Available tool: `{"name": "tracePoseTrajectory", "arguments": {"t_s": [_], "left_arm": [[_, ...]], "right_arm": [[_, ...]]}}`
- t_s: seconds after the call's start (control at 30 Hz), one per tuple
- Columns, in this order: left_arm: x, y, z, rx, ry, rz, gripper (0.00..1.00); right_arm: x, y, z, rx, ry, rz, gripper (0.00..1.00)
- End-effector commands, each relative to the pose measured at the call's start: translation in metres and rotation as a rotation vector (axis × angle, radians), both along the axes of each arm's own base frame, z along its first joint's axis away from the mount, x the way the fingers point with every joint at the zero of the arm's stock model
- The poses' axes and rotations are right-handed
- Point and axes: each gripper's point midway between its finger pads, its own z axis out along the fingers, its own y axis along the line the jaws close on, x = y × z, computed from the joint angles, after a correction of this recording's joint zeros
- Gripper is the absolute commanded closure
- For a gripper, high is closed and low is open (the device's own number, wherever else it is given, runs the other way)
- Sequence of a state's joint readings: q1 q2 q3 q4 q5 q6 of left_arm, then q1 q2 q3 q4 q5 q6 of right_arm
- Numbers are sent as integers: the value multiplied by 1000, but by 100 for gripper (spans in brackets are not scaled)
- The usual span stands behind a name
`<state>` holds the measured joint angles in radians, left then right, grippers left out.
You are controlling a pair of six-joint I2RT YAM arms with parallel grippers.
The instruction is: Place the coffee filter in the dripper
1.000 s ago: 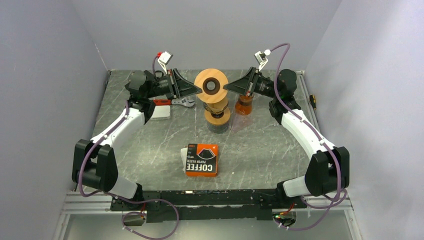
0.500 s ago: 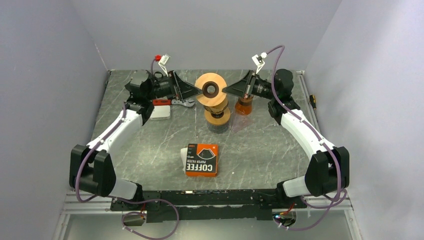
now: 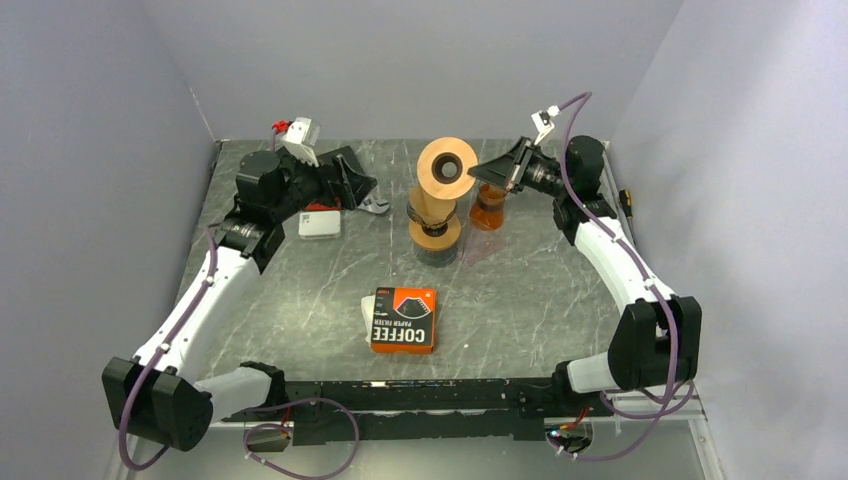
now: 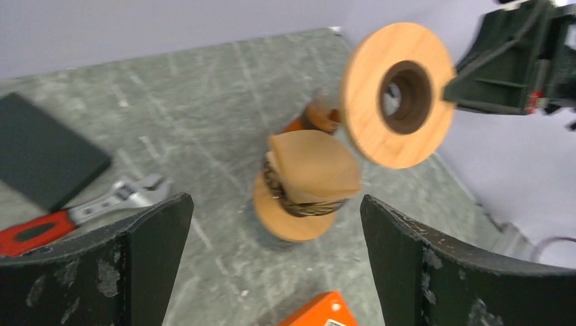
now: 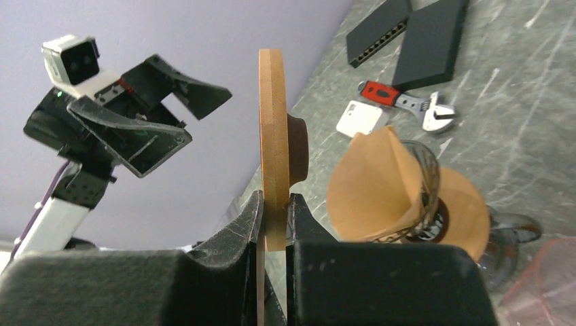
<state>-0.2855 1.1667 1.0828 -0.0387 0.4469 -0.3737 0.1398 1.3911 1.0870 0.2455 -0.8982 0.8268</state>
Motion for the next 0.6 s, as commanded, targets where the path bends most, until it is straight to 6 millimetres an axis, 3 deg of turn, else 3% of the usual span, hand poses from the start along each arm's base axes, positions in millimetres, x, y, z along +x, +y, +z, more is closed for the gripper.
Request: {"name": "tracePoseTrajectory", "arguments": {"t_s": [0.0, 0.27, 0.4, 0.57], "left_arm": [[7, 37, -21, 145, 7, 191, 0], [7, 50, -42, 159, 59, 265, 0], [7, 56, -54, 168, 107, 303, 0], [4, 54, -64, 165, 136, 292, 0]], "right_arm": [[13, -21, 16, 21, -52, -84, 100], [48, -64, -11, 53, 89, -233, 100], [64, -90, -35, 71, 185, -317, 100], [75, -107, -64, 127, 289, -329, 100]]}}
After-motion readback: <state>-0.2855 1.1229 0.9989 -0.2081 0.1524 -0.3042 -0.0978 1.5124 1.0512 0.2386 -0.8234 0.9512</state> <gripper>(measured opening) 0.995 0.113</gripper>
